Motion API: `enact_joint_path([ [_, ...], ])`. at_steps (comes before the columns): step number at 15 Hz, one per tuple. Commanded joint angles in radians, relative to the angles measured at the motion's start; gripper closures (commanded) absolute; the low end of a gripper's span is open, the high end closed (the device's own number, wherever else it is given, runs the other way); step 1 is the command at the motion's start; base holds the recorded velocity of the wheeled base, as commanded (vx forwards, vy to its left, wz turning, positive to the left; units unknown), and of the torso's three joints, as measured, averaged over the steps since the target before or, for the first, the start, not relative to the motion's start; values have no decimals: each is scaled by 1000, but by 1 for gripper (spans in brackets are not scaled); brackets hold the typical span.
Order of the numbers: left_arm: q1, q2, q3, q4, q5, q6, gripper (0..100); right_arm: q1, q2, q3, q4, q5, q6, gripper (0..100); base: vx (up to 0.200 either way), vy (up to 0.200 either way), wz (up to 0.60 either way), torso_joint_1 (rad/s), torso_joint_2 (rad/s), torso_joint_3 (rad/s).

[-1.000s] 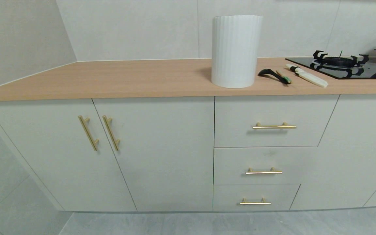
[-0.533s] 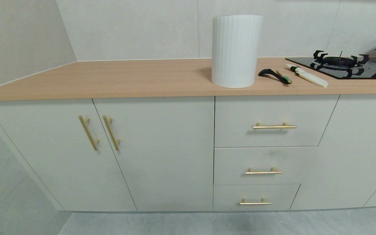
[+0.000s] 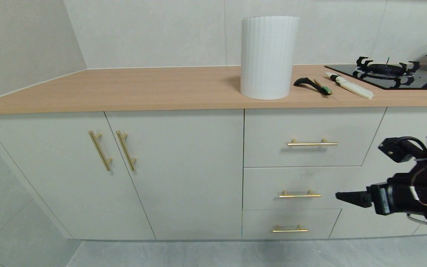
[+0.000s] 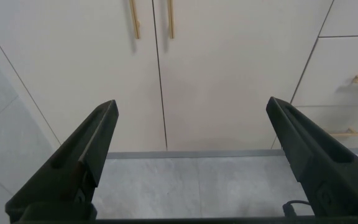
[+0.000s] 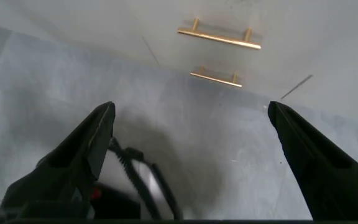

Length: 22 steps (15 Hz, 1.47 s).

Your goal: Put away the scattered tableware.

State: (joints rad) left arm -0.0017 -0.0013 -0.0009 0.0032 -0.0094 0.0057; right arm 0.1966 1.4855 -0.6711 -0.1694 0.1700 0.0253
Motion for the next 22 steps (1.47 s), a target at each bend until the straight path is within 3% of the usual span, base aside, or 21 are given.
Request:
enact_joint_path([
  [1, 0, 1, 1, 0, 0, 0, 0, 7, 295, -134, -53, -15, -1, 0, 0, 0, 0, 0, 0, 0],
  [4, 0, 1, -1, 0, 0, 0, 0, 15, 478, -202, -114, -86, -7, 0, 0, 0, 0, 0, 0, 0],
  [6, 0, 1, -1, 0, 0, 0, 0, 23, 550, -189, -228, -144, -10, 0, 0, 0, 0, 0, 0, 0],
  [10, 0, 1, -1, 0, 0, -1, 0, 26, 636, -186, -371, -156, -2, 0, 0, 0, 0, 0, 0, 0],
  [15, 0, 1, -1, 0, 0, -1, 0, 44, 788, -193, -562, -242, 28, 0, 0, 0, 0, 0, 0, 0],
  [22, 0, 1, -1, 0, 0, -1, 0, 46, 897, -275, -619, -307, 94, 0, 0, 0, 0, 0, 0, 0],
])
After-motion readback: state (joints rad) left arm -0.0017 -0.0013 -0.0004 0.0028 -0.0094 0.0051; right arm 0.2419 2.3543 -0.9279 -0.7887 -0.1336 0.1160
